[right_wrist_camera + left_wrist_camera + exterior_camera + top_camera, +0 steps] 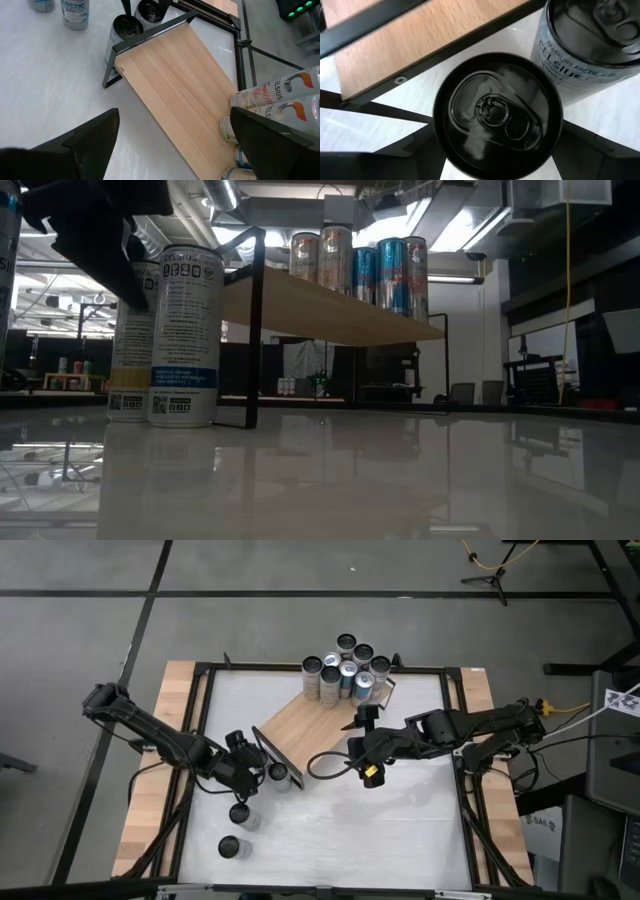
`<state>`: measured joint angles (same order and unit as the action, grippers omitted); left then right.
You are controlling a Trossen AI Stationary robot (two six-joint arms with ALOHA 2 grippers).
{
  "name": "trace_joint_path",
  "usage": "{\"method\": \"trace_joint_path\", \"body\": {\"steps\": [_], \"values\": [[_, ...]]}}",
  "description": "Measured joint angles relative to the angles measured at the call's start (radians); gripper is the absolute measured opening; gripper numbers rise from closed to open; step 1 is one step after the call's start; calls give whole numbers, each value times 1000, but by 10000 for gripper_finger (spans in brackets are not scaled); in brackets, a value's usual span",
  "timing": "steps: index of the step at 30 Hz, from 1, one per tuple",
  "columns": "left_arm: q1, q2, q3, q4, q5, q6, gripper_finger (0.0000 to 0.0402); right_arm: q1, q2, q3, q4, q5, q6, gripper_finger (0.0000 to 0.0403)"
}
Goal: Place canned beverage on shelf
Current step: Put the white-yellow soda can on the shelf aligned with the other white-yellow soda cans
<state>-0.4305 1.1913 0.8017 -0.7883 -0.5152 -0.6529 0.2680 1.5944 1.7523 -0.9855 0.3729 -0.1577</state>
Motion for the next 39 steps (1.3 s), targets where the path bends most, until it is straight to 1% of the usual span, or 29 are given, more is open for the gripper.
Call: {"method": "trace_joint_path", "body": {"steps": [7, 15, 18, 30, 36, 39], "values": [[0, 22, 0, 0, 1, -18, 291, 0, 0, 0, 0, 0, 0, 376], [0, 21, 0, -2, 1, -28, 242, 0, 0, 0, 0, 0, 0, 376], [0, 21, 0, -5, 1, -28, 232, 0, 0, 0, 0, 0, 0, 376], [0, -5, 0, -17, 24, -26, 232, 0, 0, 0, 0, 0, 0, 376], [-1, -68, -2, -24, 79, -42, 232, 0, 0, 0, 0, 0, 0, 376], [-1, -104, -2, -60, 111, -66, 232, 0, 0, 0, 0, 0, 0, 376]]}}
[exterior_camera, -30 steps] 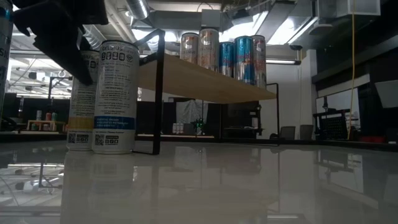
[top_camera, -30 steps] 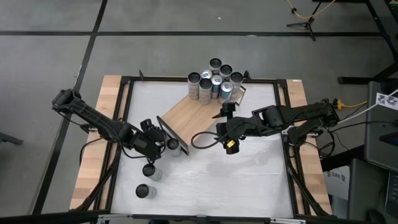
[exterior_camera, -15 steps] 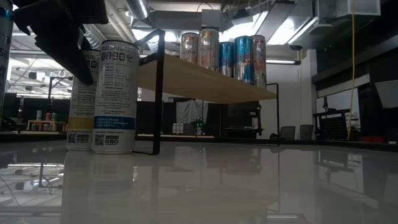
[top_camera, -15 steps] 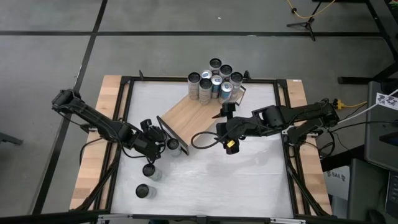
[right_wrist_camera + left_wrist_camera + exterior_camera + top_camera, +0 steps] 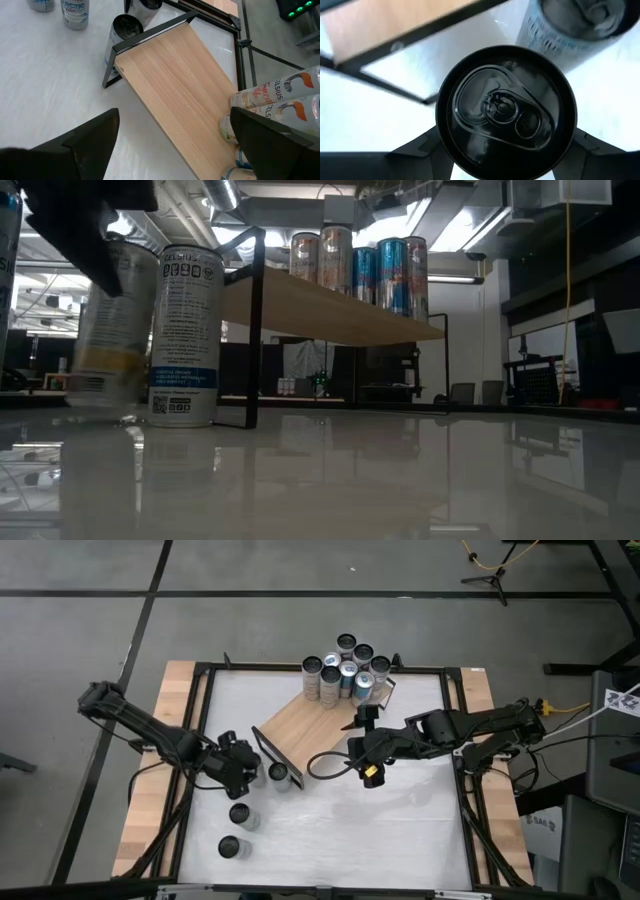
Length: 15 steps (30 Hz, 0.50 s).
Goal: Place canned beverage on shelf
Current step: Put the white-yellow soda can on the shelf aligned with the other white-yellow soda cans
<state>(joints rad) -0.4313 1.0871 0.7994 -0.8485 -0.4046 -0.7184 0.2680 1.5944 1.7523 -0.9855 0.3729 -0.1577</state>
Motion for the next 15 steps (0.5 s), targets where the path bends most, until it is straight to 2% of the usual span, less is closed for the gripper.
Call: {"method": "trace_joint_path", "body": {"steps": [10, 15], "values": [[0, -97, 5, -33, 9, -35, 233, 0, 0, 0, 0, 0, 0, 376], [0, -105, 101, -85, 47, -38, 233, 0, 0, 0, 0, 0, 0, 376]]}}
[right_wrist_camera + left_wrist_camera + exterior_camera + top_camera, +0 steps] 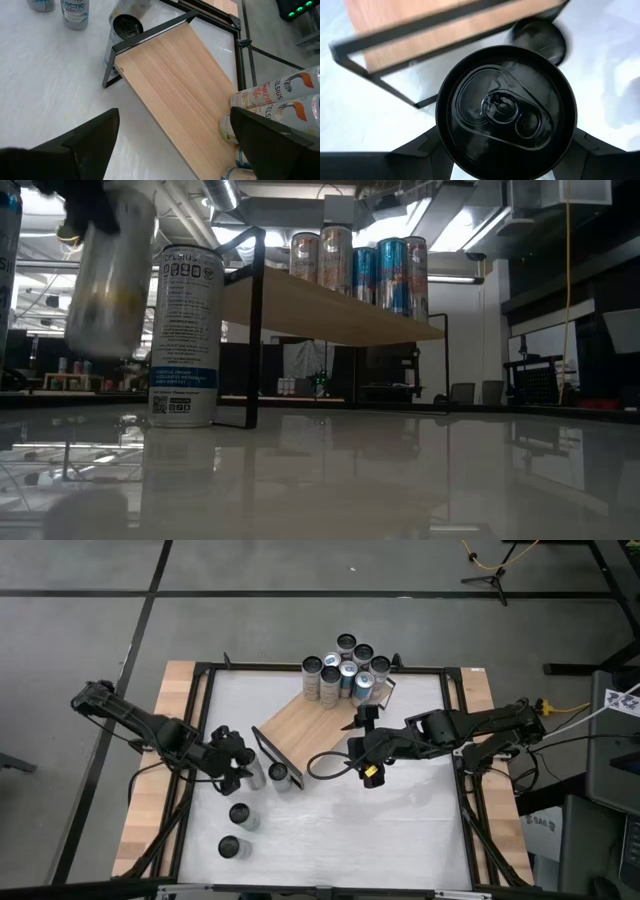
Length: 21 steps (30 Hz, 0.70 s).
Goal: Place canned beverage on shelf
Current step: Put the white-yellow soda can on the shelf aligned with the other white-yellow soda cans
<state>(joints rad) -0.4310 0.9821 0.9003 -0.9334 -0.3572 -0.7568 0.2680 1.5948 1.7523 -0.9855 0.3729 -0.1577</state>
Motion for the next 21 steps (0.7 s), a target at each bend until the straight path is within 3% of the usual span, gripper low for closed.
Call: {"method": "trace_joint_path", "body": {"steps": [10, 21], "values": [[-1, 42, 308, -223, -1, 9, 233, 0, 0, 0, 0, 0, 0, 376], [24, 150, 543, -233, -103, 150, 233, 0, 0, 0, 2, 0, 0, 376]]}}
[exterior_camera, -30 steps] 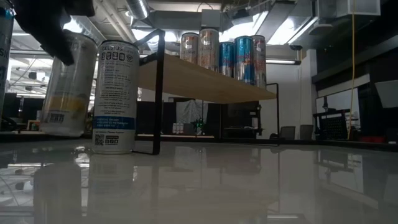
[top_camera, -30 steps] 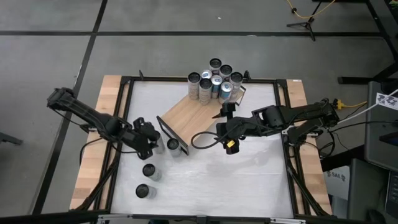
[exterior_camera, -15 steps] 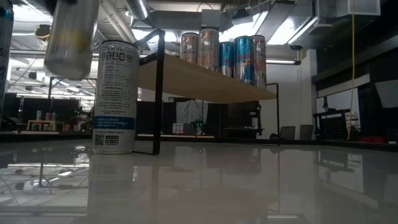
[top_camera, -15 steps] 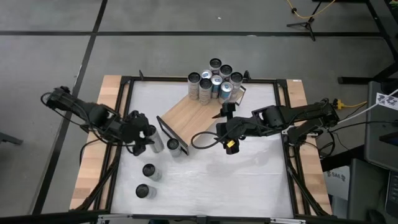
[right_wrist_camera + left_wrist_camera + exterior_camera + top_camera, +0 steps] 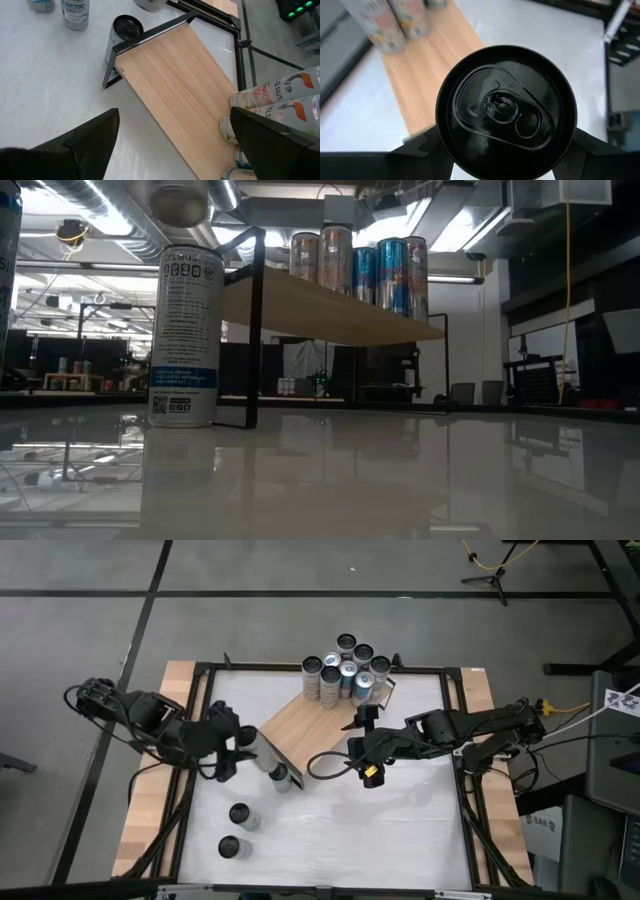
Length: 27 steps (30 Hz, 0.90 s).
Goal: Place canned beverage on shelf
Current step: Put the white-yellow soda can on the shelf aligned with the other white-yellow soda cans
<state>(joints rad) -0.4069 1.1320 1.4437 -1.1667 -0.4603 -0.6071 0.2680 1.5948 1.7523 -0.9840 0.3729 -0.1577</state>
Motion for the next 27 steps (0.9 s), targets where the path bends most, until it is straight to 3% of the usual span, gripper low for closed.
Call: {"method": "trace_joint_path", "body": {"steps": [12, 18, 27], "values": [[150, 221, 173, 56, -212, -16, 233, 0, 0, 0, 27, 0, 0, 376], [243, 325, 240, 61, -183, -17, 233, 0, 0, 0, 47, 0, 0, 376], [336, 424, 242, 51, 28, -18, 233, 0, 0, 0, 47, 0, 51, 376]]}}
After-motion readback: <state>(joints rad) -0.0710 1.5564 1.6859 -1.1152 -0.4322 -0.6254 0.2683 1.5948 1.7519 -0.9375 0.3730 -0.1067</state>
